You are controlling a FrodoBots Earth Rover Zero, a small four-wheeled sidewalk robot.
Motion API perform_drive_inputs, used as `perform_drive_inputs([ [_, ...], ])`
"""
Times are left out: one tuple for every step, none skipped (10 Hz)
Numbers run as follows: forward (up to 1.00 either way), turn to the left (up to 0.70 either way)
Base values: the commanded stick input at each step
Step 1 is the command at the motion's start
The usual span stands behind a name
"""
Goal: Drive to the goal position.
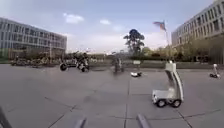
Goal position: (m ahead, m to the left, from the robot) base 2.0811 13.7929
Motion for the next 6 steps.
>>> perform_drive_inputs([
  [0.0, 0.45],
  [0.0, 0.45],
  [0.0, 0.45],
  [0.0, 0.45],
  [0.0, 0.45],
  [0.0, 0.45],
])
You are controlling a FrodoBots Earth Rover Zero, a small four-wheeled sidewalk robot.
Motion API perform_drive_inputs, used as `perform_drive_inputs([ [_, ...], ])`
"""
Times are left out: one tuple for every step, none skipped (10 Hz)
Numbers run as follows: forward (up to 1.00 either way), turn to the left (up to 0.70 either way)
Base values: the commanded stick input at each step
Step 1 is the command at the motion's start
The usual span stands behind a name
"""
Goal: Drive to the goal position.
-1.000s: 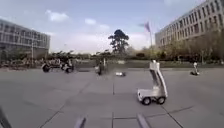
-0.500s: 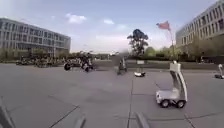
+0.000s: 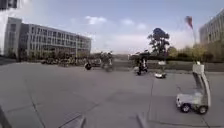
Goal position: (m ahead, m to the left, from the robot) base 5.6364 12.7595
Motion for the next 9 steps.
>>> perform_drive_inputs([
  [0.0, 0.45],
  [0.0, 0.45],
  [0.0, 0.45],
  [0.0, 0.45],
  [0.0, 0.45],
  [0.15, 0.41],
  [0.7, 0.13],
  [0.7, 0.0],
  [0.7, 0.0],
])
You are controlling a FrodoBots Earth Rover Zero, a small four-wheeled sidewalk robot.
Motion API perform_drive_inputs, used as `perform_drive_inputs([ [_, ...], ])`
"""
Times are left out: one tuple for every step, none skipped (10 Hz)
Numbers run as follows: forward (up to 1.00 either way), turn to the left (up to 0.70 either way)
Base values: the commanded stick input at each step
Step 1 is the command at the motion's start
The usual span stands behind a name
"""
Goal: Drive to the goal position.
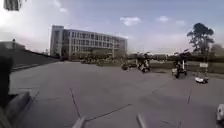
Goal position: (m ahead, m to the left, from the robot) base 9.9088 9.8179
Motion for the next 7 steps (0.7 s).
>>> perform_drive_inputs([
  [0.7, 0.0],
  [0.7, 0.0],
  [0.7, 0.0],
  [0.7, 0.0],
  [0.7, 0.0],
  [0.7, 0.0],
  [0.7, 0.0],
])
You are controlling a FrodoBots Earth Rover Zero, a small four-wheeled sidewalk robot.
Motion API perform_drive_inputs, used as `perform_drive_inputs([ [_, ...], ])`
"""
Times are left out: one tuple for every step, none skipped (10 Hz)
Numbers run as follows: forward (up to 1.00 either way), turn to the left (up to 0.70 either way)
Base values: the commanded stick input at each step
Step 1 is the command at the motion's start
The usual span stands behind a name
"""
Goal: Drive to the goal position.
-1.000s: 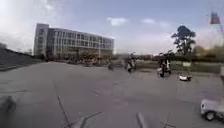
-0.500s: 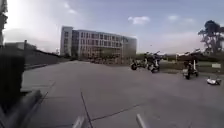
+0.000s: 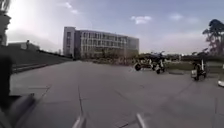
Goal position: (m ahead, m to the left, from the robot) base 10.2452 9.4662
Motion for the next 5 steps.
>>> perform_drive_inputs([
  [0.7, 0.0],
  [0.7, 0.05],
  [0.7, 0.26],
  [0.7, 0.23],
  [0.7, 0.0],
])
